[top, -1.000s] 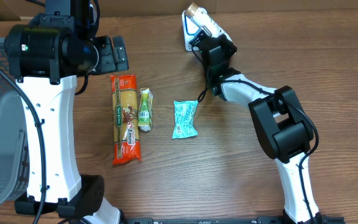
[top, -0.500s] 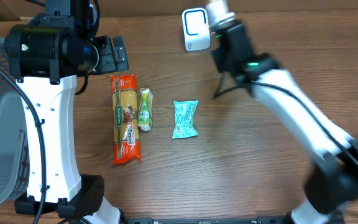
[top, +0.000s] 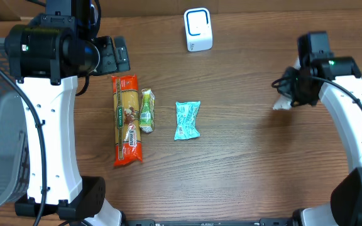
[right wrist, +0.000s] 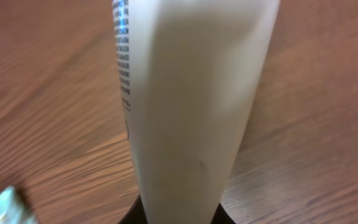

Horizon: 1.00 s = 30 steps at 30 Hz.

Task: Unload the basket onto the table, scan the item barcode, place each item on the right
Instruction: 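Carry the Pantene tube right and lay it on the table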

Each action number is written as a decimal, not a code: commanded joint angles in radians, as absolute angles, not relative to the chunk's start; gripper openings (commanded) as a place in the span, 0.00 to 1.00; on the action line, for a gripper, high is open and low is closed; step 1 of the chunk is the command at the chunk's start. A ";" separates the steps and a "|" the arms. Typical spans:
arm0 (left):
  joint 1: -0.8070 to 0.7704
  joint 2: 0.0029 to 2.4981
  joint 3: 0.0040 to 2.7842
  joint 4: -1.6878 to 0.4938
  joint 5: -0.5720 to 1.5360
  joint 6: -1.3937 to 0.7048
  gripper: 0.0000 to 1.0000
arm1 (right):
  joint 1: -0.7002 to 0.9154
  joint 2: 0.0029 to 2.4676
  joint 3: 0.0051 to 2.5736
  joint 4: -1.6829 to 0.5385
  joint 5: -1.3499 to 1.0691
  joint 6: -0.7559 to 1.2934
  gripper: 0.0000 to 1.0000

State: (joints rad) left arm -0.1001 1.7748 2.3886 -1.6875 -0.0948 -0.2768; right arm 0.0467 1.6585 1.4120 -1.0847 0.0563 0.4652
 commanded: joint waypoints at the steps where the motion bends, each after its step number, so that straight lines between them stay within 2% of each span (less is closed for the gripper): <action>1: -0.099 1.779 2.391 -1.689 -0.104 -0.258 1.00 | -0.025 1.645 1.306 -1.016 0.104 0.636 0.04; 8: -0.099 1.779 2.391 -1.689 -0.104 -0.258 1.00 | -0.101 1.645 1.100 -0.814 0.120 0.913 0.03; 12: -0.099 1.779 2.391 -1.689 -0.104 -0.258 1.00 | -0.101 1.645 0.982 -0.641 0.130 0.947 0.04; 14: -0.099 1.779 2.391 -1.689 -0.104 -0.258 1.00 | -0.101 1.645 0.953 -0.622 0.131 0.945 0.13; 16: -0.099 1.779 2.391 -1.689 -0.104 -0.258 1.00 | -0.101 1.645 0.949 -0.641 0.130 0.933 0.32; 18: -0.099 1.779 2.391 -1.689 -0.104 -0.258 1.00 | -0.101 1.645 0.949 -0.653 0.125 0.898 0.40; 22: -0.099 1.779 2.391 -1.689 -0.104 -0.258 1.00 | -0.101 1.644 0.958 -0.683 0.030 0.709 0.66; 24: -0.099 1.779 2.391 -1.689 -0.104 -0.258 0.99 | -0.101 1.643 0.981 -0.728 -0.010 0.664 0.72; 30: -0.099 1.779 2.391 -1.689 -0.104 -0.258 1.00 | -0.096 1.639 1.144 -0.899 -0.135 0.445 0.73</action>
